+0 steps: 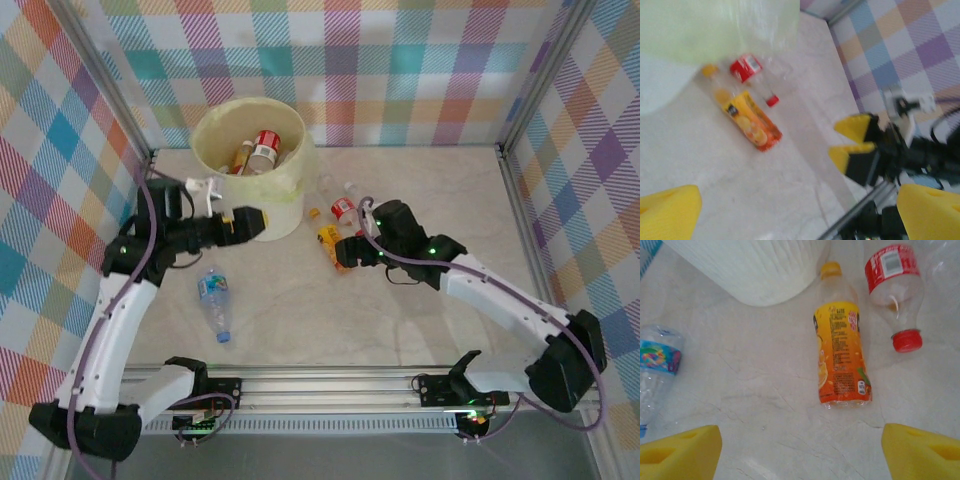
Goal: Put the plastic bottles in the bin
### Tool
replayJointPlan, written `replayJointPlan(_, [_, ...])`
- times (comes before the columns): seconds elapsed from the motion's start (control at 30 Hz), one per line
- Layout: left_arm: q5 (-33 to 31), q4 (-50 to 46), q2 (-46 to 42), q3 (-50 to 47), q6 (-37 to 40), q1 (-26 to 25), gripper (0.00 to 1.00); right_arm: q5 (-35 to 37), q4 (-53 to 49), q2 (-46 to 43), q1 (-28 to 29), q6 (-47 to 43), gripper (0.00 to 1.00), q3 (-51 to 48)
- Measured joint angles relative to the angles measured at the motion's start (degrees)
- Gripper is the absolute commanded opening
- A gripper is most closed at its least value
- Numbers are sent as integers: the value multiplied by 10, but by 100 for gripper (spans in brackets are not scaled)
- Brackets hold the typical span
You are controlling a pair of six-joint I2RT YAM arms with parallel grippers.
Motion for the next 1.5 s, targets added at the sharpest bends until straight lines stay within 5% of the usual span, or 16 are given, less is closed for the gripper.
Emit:
replayJointPlan(0.4, [5,113,-116,-221,-103,-70,100,-22,8,196,-16,-46,81,57])
replayJointPlan(0.77, [-57,155,-90,-234,-117,-144,100,14,-8,309,-18,-108,82,143])
replayJointPlan(1.1, [-78,172,-70,-236,-117,-158,100,32,-31,373,-19,-137,79,174])
replayJointPlan(1.5, [-84,186,-47,-236,-117,-167,100,24,-34,379,-19,-144,60,169])
